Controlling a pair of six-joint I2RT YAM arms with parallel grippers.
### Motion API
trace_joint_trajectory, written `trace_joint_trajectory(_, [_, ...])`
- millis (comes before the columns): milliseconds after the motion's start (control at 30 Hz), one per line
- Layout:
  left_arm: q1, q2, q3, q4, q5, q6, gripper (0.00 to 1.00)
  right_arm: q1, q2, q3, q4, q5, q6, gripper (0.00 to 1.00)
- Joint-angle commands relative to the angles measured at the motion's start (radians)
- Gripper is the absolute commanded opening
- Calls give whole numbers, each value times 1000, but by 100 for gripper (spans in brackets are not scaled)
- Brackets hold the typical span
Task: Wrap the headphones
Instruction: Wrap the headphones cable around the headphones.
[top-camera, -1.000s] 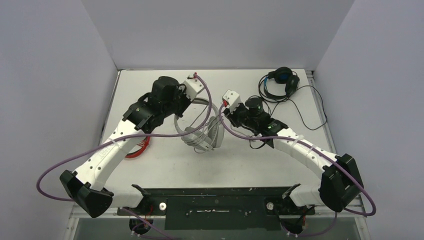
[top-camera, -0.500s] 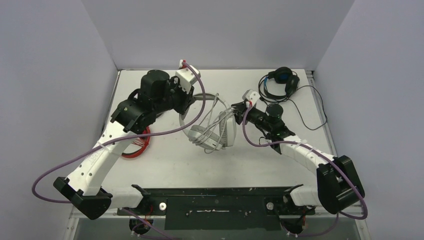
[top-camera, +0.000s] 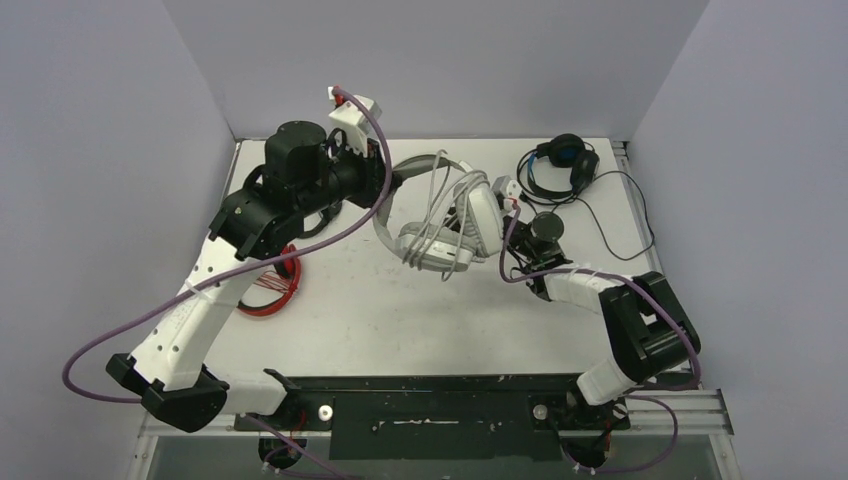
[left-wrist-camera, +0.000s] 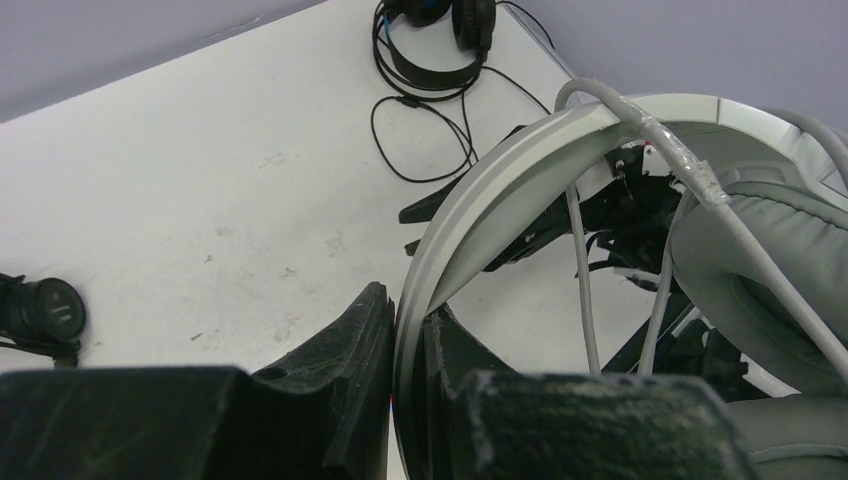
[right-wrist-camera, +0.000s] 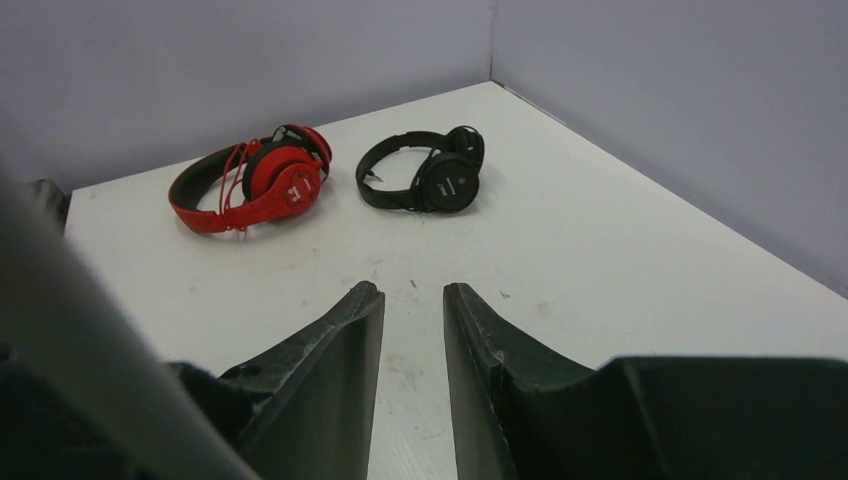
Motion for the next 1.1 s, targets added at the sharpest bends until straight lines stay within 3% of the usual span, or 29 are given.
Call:
trace_joint_trajectory(0, [-2, 10, 45, 148, -20, -204, 0, 39, 6, -12, 152, -41, 56, 30])
trace_joint_trajectory(300, [7, -65, -145, 403, -181, -389, 0, 156, 4, -121, 258, 56, 107, 28])
trace_joint_trajectory(433, [8, -79, -183, 441, -222, -430, 0, 186, 18, -146, 326, 76, 150, 25])
trace_joint_trajectory(600, [8, -94, -243, 497, -254, -494, 0, 213, 19, -181, 358, 134, 182, 34])
trace_joint_trajectory(700, [8, -95, -267, 522, -240, -509, 0, 214, 14, -207, 375, 169, 189, 41])
trace_joint_trajectory(1067, [9, -83, -227, 484, -205, -472, 0, 114, -65, -231, 284, 125, 208, 44])
